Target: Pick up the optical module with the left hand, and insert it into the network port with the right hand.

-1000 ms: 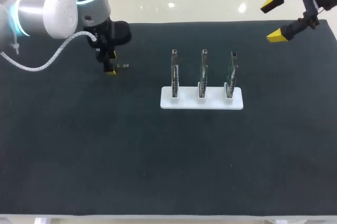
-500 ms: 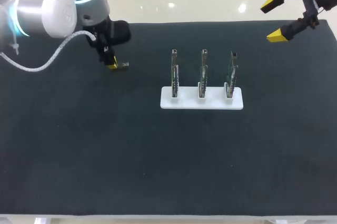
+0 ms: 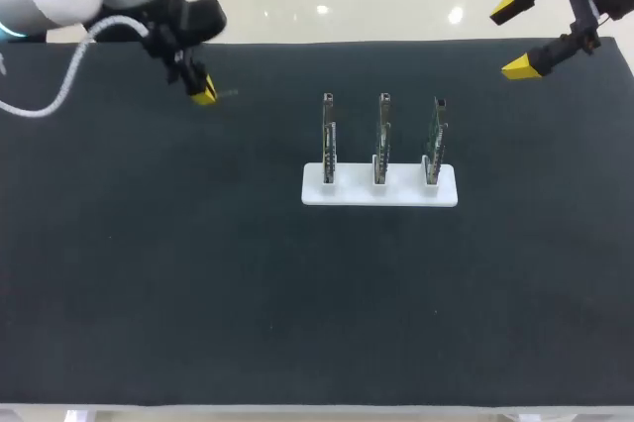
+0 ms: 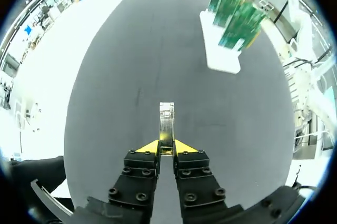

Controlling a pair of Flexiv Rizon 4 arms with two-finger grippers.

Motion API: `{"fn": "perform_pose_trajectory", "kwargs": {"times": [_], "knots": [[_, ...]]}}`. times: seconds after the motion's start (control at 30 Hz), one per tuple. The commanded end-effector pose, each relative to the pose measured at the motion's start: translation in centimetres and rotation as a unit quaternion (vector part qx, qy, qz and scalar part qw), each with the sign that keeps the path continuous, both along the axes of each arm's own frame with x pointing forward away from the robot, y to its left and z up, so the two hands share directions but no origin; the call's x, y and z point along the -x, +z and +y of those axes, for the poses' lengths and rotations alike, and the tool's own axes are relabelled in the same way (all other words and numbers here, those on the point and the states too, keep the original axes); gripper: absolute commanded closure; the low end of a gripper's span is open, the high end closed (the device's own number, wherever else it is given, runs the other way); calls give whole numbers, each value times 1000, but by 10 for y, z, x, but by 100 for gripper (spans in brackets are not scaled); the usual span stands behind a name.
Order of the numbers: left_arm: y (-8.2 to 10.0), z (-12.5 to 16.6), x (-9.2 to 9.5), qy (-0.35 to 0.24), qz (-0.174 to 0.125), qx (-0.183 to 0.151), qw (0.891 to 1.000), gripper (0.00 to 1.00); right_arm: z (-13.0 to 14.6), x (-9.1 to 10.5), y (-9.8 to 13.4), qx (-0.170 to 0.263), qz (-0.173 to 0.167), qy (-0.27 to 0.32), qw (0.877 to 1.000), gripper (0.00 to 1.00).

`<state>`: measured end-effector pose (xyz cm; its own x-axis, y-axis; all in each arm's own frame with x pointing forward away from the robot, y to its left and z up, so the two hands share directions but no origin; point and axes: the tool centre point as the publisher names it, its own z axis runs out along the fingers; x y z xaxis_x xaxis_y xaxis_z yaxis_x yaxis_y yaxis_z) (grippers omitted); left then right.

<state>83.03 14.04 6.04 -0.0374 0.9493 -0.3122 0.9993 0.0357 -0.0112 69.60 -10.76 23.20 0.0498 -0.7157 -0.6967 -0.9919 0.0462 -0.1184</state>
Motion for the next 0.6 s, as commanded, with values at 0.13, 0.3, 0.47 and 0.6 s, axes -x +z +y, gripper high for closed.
{"fn": "perform_pose_trajectory", "kwargs": {"times": [0.13, 0.3, 0.47, 0.6], "knots": [[49, 7, 27, -21, -15, 79, 997, 100, 0, 0, 0, -1, -1, 0, 1000, 0], [79, 6, 39, -47, -33, 156, 986, 100, 0, 0, 0, -1, -1, 0, 1000, 0], [99, 7, 51, -70, -51, 210, 974, 100, 0, 0, 0, -1, -1, 0, 1000, 0], [112, 8, 61, -81, -54, 240, 966, 100, 0, 0, 0, -1, -1, 0, 1000, 0]]}}
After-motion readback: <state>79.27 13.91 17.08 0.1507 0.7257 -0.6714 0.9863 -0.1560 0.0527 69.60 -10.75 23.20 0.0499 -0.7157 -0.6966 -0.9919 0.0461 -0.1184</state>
